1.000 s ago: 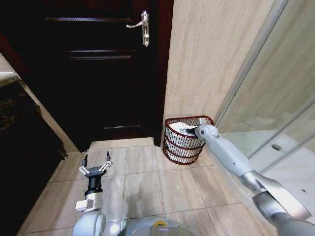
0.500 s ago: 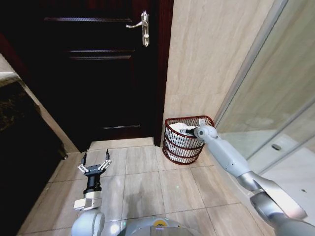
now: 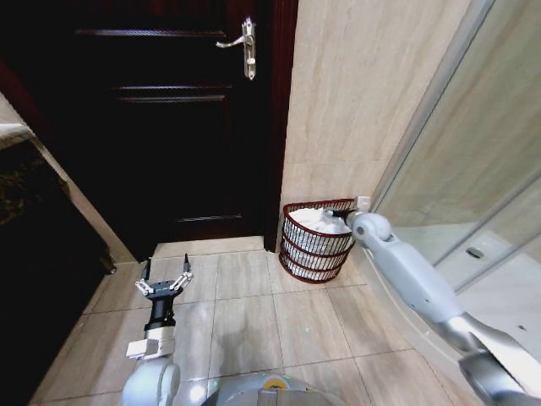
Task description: Discard the used towel into the hamper.
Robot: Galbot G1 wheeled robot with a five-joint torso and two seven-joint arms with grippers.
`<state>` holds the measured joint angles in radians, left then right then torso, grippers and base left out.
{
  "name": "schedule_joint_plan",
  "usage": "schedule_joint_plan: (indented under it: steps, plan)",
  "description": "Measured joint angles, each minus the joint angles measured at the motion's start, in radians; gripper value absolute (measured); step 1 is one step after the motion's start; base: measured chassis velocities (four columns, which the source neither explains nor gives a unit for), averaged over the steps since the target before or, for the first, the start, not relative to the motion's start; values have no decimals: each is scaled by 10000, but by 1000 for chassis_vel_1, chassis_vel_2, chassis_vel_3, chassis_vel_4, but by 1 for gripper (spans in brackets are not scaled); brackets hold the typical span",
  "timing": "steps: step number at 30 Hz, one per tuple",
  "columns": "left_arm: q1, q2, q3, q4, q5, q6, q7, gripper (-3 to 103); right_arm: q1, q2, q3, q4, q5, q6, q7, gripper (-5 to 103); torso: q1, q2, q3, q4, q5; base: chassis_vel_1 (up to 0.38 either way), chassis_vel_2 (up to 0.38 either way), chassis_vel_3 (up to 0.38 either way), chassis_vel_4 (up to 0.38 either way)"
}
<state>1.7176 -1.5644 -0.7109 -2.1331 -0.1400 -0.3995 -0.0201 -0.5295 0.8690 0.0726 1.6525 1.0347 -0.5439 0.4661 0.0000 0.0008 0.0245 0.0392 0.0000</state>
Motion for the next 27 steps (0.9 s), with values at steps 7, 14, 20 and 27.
schedule_joint_plan:
  steps: [7, 14, 20, 27]
  plan:
    - [4, 9, 531, -241, 244, 515, -54, 100, -2503, -954, 2063, 1884, -1926, 1848, -1764, 100, -1, 1, -3, -4, -9, 0, 0, 0, 0]
    - [69, 35, 887, -443, 523, 860, -89, 100, -5205, -231, 3651, 3263, -4293, 3333, -2177, 100, -1, 0, -2, -2, 0, 0, 0, 0, 0]
    - [189, 226, 853, -587, 593, 1136, -190, 100, -7846, 1810, 4797, 4669, -5918, 3914, -2707, 100, 0, 0, -2, -2, 9, 0, 0, 0, 0]
    - [389, 543, 462, -841, 266, 1419, -266, 100, -9164, 3144, 5241, 5550, -6392, 4107, -2811, 100, -1, 1, -2, -2, -11, 0, 0, 0, 0]
